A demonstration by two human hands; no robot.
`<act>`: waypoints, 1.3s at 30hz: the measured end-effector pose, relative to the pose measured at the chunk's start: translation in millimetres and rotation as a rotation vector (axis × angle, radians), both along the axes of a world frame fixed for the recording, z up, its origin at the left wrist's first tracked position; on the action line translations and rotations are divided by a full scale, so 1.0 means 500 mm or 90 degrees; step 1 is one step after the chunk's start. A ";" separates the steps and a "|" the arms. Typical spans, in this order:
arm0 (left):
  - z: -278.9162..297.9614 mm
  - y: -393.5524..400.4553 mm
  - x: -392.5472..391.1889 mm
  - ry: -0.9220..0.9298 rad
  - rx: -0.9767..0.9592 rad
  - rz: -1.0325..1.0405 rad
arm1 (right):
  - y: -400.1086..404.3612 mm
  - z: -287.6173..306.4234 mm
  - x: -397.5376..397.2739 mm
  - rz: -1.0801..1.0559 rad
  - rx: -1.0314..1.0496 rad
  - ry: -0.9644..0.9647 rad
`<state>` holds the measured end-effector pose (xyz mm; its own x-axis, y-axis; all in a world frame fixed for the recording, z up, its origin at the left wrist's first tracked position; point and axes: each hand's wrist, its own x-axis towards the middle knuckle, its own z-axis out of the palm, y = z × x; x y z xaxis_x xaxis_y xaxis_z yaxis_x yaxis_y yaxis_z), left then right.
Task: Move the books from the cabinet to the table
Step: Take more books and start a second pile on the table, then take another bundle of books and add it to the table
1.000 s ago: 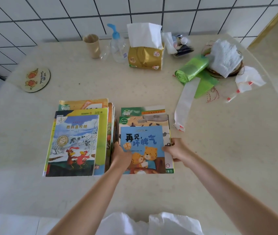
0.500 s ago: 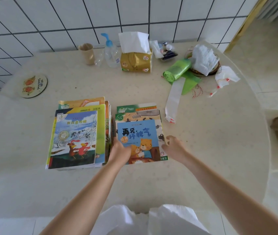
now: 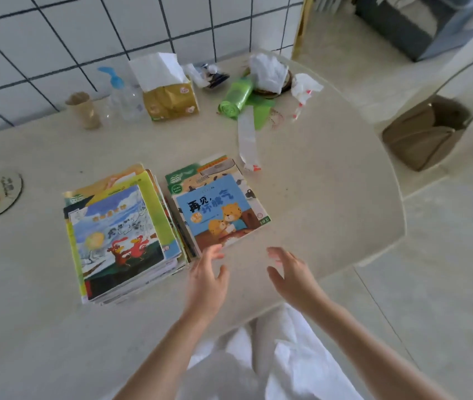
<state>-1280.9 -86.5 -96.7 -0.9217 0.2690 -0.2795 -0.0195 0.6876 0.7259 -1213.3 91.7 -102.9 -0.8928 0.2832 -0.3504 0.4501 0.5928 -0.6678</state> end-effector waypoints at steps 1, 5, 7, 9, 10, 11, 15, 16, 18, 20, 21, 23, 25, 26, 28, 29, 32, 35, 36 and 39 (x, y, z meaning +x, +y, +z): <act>-0.003 -0.008 0.010 0.003 -0.002 -0.029 | -0.014 -0.004 0.028 -0.031 0.004 0.010; -0.012 -0.029 0.037 -0.013 0.006 -0.126 | -0.071 -0.023 0.149 -0.177 -0.013 0.033; -0.011 -0.027 0.050 -0.036 0.020 -0.150 | -0.099 -0.029 0.202 -0.226 -0.018 0.025; -0.003 -0.016 0.079 -0.042 0.041 -0.185 | -0.129 -0.028 0.262 -0.283 -0.025 0.016; 0.003 -0.009 0.096 -0.044 0.051 -0.207 | -0.142 -0.028 0.292 -0.317 -0.026 0.019; 0.009 0.000 0.113 -0.047 0.056 -0.232 | -0.153 -0.027 0.321 -0.352 -0.027 0.024; 0.022 0.047 0.210 -0.058 0.049 -0.388 | -0.183 -0.012 0.454 -0.510 -0.027 0.047; 0.022 0.053 0.233 -0.061 0.048 -0.416 | -0.190 -0.009 0.485 -0.538 -0.031 0.045; 0.023 0.064 0.301 -0.061 0.052 -0.484 | -0.212 -0.003 0.567 -0.607 -0.033 0.055; 0.027 0.071 0.383 -0.067 0.058 -0.545 | -0.240 0.001 0.658 -0.679 -0.027 0.064; 0.028 0.074 0.425 -0.074 0.059 -0.574 | -0.256 0.005 0.702 -0.712 -0.028 0.063; 0.026 0.076 0.508 -0.089 0.056 -0.626 | -0.289 0.007 0.785 -0.776 -0.029 0.065; 0.017 0.076 0.613 -0.095 0.050 -0.694 | -0.331 0.012 0.883 -0.838 -0.029 0.066; 0.012 0.074 0.648 -0.096 0.047 -0.723 | -0.345 0.013 0.917 -0.855 -0.034 0.063; 0.010 0.070 0.771 -0.107 0.045 -0.792 | -0.389 0.020 1.034 -0.919 -0.033 0.062; 0.014 0.068 0.840 -0.117 0.044 -0.822 | -0.411 0.023 1.096 -0.953 -0.028 0.062; 0.021 0.068 1.012 -0.121 0.054 -0.923 | -0.465 0.030 1.237 -1.051 -0.016 0.067; 0.028 0.070 1.159 -0.118 0.084 -1.029 | -0.511 0.040 1.357 -1.147 0.002 0.077; 0.031 0.072 1.191 -0.118 0.087 -1.055 | -0.521 0.043 1.383 -1.171 0.003 0.081; 0.032 0.072 1.316 -0.133 0.064 -1.148 | -0.565 0.049 1.479 -1.266 0.004 0.100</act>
